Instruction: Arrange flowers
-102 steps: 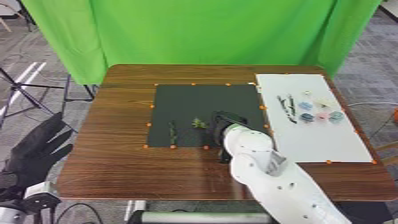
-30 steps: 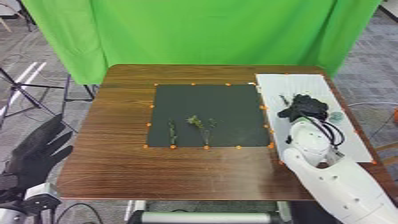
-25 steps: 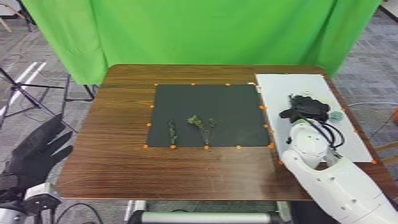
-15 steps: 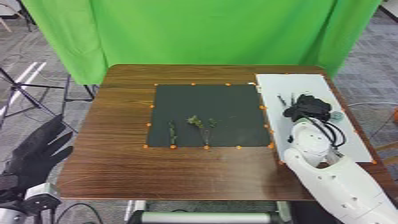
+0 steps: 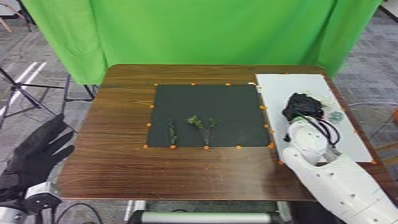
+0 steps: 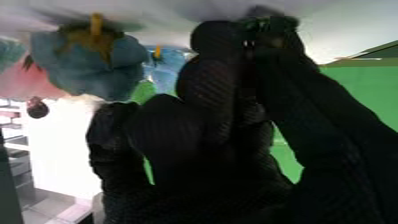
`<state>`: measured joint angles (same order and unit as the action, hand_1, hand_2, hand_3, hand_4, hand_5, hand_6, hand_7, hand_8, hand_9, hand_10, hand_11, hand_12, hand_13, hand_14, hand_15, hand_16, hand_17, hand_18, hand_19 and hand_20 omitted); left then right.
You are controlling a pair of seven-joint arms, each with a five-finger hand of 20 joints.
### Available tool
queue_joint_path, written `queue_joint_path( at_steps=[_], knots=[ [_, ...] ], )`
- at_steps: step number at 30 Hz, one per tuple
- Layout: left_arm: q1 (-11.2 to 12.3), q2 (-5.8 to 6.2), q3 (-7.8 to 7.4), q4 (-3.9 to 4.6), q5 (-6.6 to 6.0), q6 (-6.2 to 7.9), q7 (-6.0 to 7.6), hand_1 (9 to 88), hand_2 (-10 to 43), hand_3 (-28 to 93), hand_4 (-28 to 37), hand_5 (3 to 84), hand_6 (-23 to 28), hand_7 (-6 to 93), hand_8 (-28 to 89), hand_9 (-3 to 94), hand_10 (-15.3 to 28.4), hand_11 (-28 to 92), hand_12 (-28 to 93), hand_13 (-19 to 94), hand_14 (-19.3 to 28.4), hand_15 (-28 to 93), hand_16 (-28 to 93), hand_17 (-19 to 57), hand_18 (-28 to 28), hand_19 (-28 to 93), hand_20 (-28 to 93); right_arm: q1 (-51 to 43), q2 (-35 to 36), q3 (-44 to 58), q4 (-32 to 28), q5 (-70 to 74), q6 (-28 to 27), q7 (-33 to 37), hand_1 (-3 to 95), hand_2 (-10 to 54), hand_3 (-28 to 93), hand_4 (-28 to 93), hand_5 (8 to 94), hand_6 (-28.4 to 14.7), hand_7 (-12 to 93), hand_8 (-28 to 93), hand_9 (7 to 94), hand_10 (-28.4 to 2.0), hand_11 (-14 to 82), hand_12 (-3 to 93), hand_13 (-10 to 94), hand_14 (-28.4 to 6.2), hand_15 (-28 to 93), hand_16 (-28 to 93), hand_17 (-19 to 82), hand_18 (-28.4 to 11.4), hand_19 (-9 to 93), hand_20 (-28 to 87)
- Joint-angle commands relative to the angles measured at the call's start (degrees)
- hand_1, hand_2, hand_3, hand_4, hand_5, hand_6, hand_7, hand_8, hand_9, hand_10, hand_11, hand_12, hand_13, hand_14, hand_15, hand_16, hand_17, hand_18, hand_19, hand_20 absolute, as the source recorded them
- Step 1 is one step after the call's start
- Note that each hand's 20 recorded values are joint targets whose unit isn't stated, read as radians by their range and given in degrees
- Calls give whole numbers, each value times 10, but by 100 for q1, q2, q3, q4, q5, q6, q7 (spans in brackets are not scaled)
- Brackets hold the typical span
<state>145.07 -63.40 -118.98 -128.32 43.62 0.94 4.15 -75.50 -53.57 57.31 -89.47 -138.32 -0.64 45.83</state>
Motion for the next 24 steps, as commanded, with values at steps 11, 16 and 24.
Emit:
queue_joint_path(
  at_steps=[11, 16, 24],
  knots=[
    [97, -50, -50, -32, 19, -23, -31, 232, -41, 700, -263, 209, 0, 182, -97, 166, 83, 89, 209, 126, 110, 154, 84, -125, 180, 338, 100, -947, 100, 303, -1475, -251, 470, -427, 454, -95, 821, -249, 775, -3, 438, 88, 832, -82, 571, 423, 791, -60, 781, 356, 351, -222, 908, 527],
    [68, -30, -48, -27, 7, -34, -66, 232, -40, 699, -264, 209, -1, 183, -97, 166, 82, 89, 209, 126, 111, 154, 84, -126, 180, 338, 101, -1078, -96, 100, -1625, -326, 464, -492, 452, -95, 822, -244, 775, -4, 442, 89, 833, -82, 573, 423, 794, -59, 783, 358, 353, -222, 911, 525],
    [26, -31, -21, -25, 2, -34, -92, 231, -41, 701, -263, 209, -1, 183, -97, 166, 82, 89, 208, 126, 110, 152, 83, -125, 179, 338, 100, -1109, -245, -356, -1561, -460, 239, -575, 445, -95, 823, -234, 774, -4, 443, 85, 834, -83, 570, 420, 793, -60, 780, 360, 353, -223, 915, 523]
  ],
)
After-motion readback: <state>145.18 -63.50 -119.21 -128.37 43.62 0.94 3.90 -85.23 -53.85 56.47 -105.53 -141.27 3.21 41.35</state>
